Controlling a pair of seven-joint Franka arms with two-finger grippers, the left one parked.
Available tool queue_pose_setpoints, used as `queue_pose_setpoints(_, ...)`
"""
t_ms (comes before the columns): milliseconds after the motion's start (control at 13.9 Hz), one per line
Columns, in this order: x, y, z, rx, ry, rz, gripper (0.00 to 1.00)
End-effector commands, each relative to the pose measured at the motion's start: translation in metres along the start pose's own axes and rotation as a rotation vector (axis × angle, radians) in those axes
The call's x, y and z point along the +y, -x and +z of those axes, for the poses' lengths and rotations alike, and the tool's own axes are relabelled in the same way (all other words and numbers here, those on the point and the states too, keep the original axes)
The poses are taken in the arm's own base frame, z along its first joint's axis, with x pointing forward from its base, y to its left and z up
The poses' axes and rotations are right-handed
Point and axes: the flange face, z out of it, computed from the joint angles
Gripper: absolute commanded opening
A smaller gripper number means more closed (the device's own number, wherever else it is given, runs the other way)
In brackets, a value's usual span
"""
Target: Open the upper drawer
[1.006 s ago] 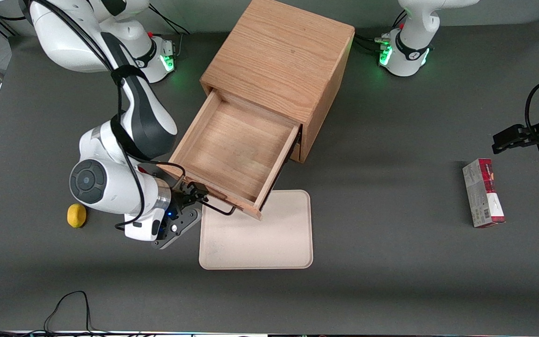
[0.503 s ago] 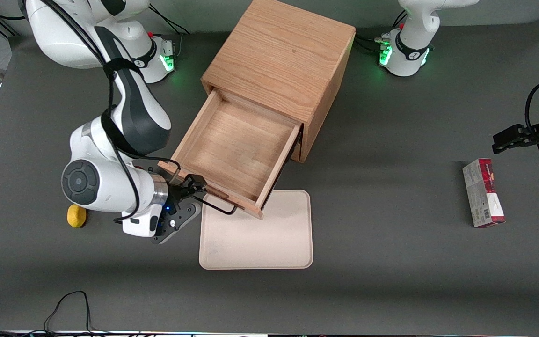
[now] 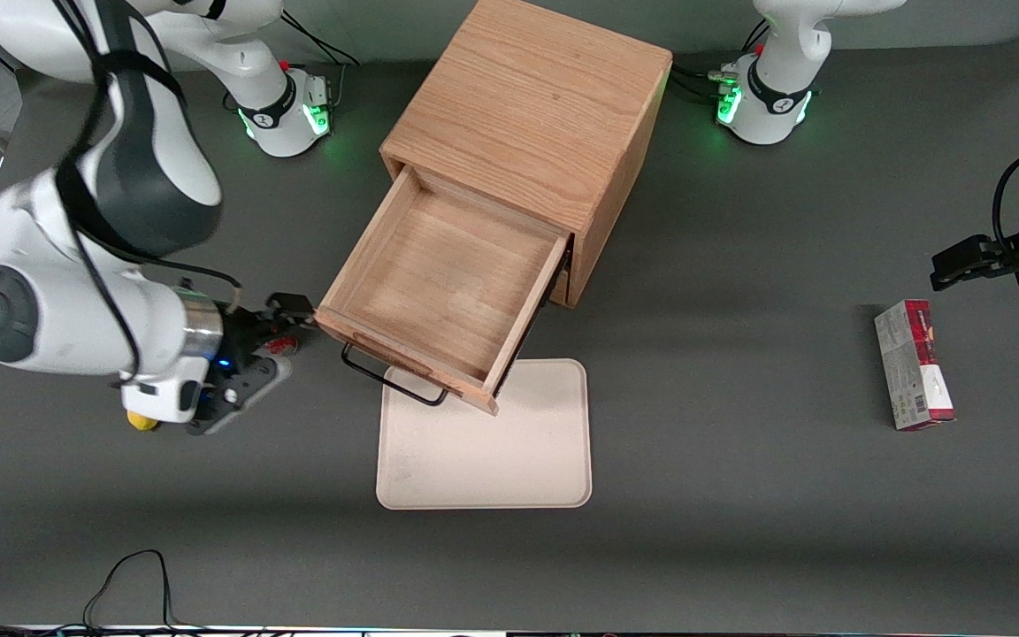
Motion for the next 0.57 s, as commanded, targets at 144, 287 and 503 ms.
queue_pose_setpoints(144, 0.011, 0.085, -0.004, -0.034, 0.115, 0.128, 1.00)
queue_pose_setpoints(287, 0.006, 0.116, -0.004, -0.022, 0.209, 0.262, 1.00)
queue_pose_setpoints(503, 0.034, 0.143, -0.024, -0.028, 0.209, 0.359, 1.00)
